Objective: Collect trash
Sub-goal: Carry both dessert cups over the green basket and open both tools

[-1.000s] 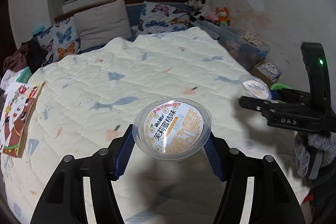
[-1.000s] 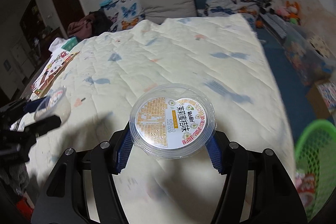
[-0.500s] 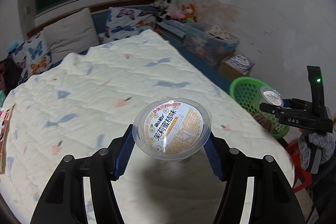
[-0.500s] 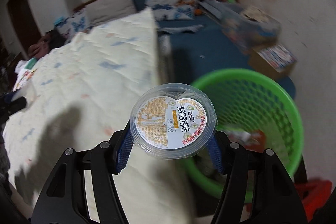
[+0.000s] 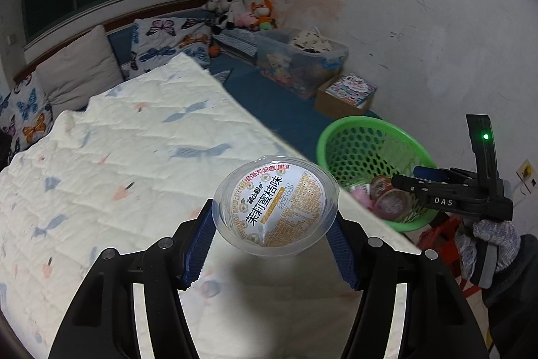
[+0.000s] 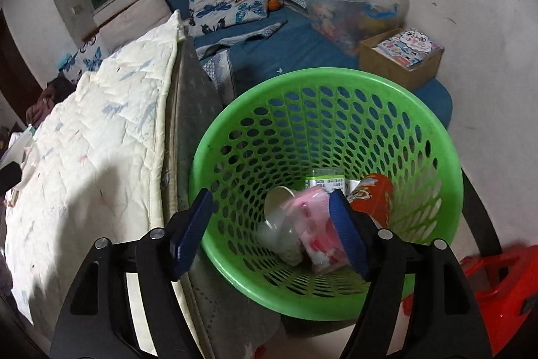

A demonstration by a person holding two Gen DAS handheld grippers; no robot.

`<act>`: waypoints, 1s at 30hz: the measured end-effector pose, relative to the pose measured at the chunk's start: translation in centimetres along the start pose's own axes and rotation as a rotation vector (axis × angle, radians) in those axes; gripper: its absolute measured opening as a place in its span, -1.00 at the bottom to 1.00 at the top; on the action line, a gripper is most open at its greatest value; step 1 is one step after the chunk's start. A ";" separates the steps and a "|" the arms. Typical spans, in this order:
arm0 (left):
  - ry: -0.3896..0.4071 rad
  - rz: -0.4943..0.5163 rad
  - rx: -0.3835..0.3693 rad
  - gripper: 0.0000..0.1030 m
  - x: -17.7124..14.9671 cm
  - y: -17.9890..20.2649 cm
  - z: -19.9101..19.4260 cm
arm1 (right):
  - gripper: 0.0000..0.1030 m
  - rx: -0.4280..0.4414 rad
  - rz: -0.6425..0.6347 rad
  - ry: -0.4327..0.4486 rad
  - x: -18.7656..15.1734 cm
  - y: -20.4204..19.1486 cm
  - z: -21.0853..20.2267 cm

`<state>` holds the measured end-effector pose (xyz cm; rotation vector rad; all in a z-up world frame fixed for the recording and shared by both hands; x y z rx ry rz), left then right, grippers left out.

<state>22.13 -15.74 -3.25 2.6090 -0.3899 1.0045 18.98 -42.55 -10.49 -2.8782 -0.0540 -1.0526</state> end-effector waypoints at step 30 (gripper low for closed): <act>-0.212 0.107 -0.104 0.26 -0.8 14.8 11.6 | 0.43 -0.062 0.151 0.106 -5.4 7.9 -8.4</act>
Point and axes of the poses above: each gripper's, at about its wrist camera, not at the fingertips, and z roughly the way its jaws point, y to its right, x to its top, the point moved 2 cm from there along z, roughly the way its jaws point, and after that the axes turned 11 degrees about -z, right-handed, at the moved point
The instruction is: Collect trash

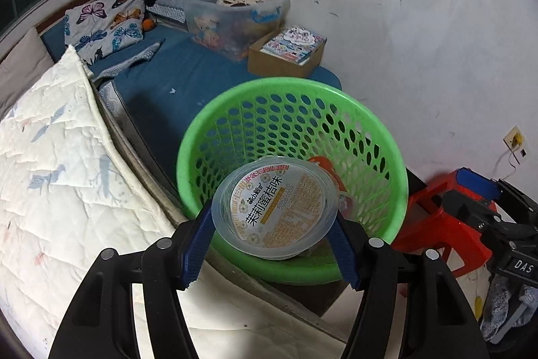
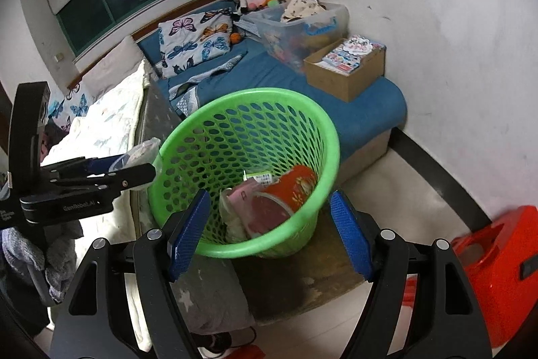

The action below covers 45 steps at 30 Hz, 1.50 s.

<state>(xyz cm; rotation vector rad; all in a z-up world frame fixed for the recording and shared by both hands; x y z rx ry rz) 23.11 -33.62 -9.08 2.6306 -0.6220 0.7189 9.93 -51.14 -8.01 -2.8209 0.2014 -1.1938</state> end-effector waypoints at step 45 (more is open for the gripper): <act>0.415 -0.423 0.424 0.83 -17.7 -18.6 -28.0 | 0.86 0.204 -0.365 0.014 -2.0 -25.4 -5.9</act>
Point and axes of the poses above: each gripper's, at about its wrist camera, not at the fingertips, and z roughly the way its jaws point, y to its right, x to its top, the point moved 2 cm from there along z, roughly the way its jaws point, and after that the axes turned 11 degrees about -z, right-handed, at the moved point
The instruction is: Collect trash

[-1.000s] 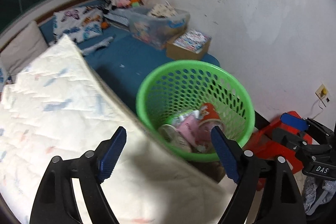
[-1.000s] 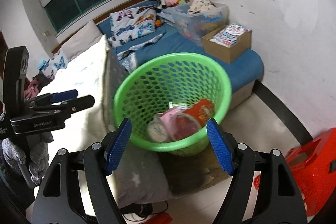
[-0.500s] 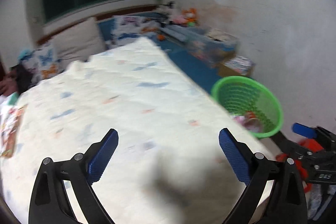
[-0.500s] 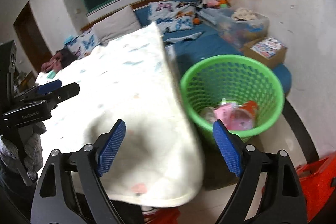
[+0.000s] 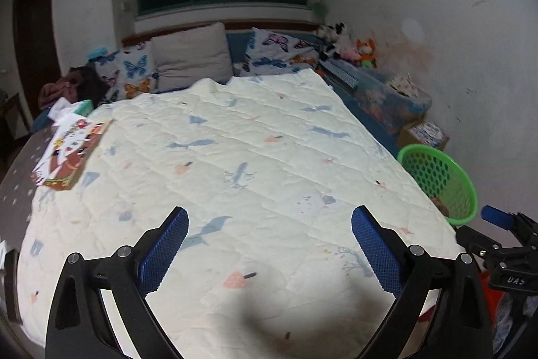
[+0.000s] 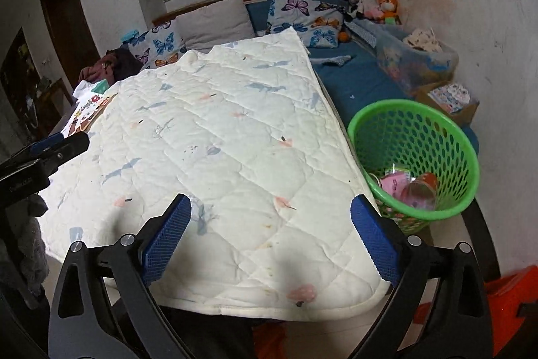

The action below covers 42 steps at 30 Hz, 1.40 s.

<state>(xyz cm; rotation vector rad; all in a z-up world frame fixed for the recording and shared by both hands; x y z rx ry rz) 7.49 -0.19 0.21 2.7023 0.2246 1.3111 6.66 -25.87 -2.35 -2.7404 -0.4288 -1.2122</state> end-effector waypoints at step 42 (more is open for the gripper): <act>0.101 -0.075 0.164 0.83 -2.6 -4.1 -3.2 | 0.92 0.006 -0.040 0.038 -0.7 -3.4 -0.9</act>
Point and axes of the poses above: each gripper's, at about its wrist camera, not at the fingertips, and z roughly the way its jaws point, y to its right, x to its top, the point moved 2 cm from there along z, roughly the way its jaws point, and after that the axes turned 11 degrees about -z, right-handed, at the moved point
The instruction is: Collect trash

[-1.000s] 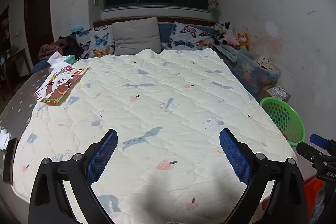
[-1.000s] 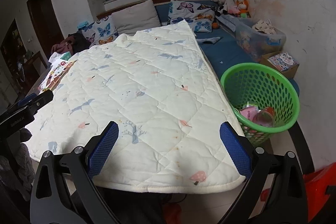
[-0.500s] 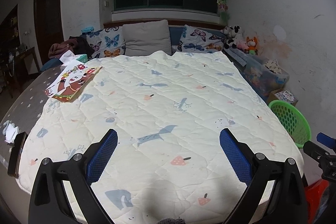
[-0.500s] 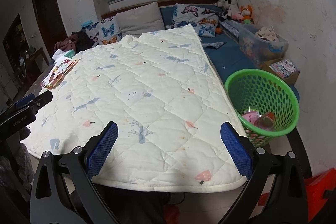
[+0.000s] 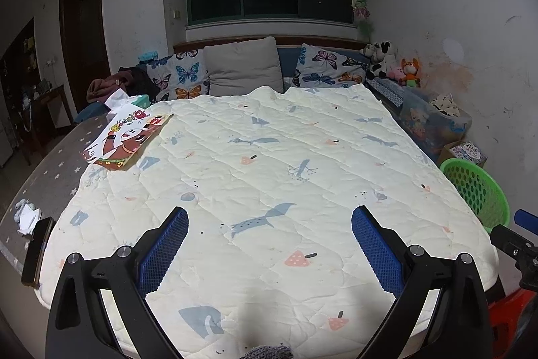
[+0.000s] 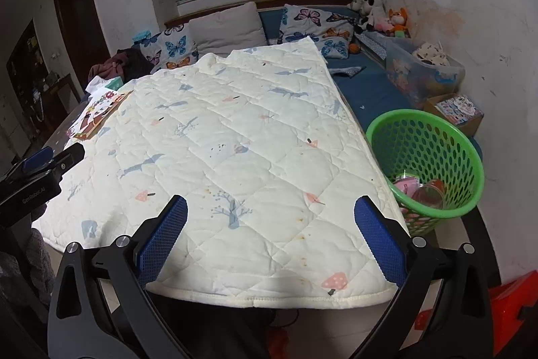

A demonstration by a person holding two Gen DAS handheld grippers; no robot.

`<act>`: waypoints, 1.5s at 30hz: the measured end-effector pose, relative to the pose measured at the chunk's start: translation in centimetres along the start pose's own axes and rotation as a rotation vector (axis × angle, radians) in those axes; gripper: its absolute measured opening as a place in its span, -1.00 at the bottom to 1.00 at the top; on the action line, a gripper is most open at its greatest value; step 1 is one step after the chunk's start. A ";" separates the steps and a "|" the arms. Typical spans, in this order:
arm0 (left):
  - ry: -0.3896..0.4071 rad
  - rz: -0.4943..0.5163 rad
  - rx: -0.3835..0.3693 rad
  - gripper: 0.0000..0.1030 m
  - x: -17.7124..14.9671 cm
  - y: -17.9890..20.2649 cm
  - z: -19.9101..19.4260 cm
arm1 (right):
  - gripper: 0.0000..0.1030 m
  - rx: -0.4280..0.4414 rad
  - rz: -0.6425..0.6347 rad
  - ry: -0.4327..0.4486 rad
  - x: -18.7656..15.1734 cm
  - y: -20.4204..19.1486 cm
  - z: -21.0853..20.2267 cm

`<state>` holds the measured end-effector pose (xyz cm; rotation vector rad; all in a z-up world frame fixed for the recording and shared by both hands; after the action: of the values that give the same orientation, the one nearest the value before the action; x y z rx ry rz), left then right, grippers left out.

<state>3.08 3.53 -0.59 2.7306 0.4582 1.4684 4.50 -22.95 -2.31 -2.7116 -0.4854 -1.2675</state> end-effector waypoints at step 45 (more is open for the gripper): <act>0.002 0.023 -0.030 0.84 -0.6 1.4 0.0 | 0.92 -0.022 -0.005 0.005 -0.4 0.4 -0.2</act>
<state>3.09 2.03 -0.86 2.7208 0.4027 1.4712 4.24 -23.44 -2.47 -2.7258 -0.4804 -1.2885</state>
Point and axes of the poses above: each gripper's, at about its wrist camera, not at the fingertips, and z roughly the way its jaws point, y to its right, x to its top, the point moved 2 cm from there along z, roughly the way its jaws point, and after that the axes turned 11 degrees about -z, right-handed, at the moved point
